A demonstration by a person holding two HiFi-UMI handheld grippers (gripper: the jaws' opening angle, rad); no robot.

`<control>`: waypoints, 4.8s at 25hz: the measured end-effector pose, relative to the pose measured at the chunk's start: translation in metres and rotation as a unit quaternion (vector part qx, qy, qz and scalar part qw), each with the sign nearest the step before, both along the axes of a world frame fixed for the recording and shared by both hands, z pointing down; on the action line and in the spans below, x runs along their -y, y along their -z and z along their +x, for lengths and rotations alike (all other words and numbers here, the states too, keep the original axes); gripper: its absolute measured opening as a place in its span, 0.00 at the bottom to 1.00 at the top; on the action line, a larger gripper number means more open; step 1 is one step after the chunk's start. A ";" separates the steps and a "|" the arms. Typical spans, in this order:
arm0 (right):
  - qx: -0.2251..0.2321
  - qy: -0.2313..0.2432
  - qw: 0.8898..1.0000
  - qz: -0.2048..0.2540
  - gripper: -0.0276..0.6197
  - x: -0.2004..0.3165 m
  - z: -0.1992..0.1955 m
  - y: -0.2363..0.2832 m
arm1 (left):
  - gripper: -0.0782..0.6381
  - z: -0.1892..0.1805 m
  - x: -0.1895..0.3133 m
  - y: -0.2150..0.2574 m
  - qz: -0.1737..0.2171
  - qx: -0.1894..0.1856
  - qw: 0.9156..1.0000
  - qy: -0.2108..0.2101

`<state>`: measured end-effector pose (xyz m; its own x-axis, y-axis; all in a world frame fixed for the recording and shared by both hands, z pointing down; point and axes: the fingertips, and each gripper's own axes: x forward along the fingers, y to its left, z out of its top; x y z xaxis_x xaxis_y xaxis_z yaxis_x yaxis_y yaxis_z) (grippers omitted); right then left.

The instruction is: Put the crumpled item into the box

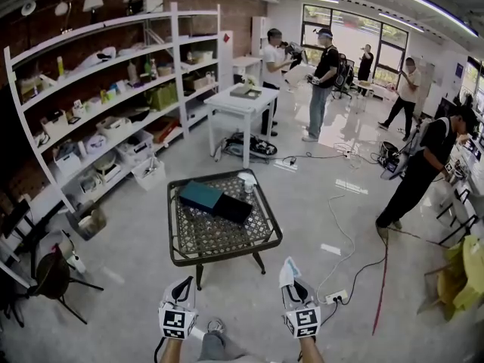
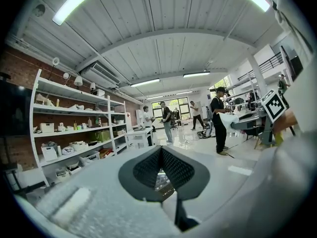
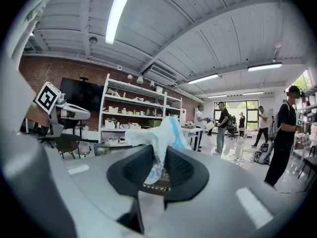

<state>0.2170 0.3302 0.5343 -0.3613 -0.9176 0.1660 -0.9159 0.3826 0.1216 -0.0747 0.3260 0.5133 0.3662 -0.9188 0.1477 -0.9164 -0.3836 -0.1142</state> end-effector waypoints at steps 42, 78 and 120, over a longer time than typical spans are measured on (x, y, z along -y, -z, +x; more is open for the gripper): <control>-0.022 -0.051 0.998 -0.026 0.15 0.344 -0.102 -0.011 | 0.12 -0.074 0.397 -0.023 -0.009 -0.042 0.996 -0.075; 0.004 0.079 0.996 -0.036 0.15 0.647 -0.056 -0.022 | 0.12 -0.046 0.629 -0.023 -0.034 0.004 0.997 0.062; -0.011 0.086 0.984 -0.157 0.15 0.624 -0.133 -0.145 | 0.12 -0.055 0.633 -0.140 -0.127 -0.030 0.991 0.007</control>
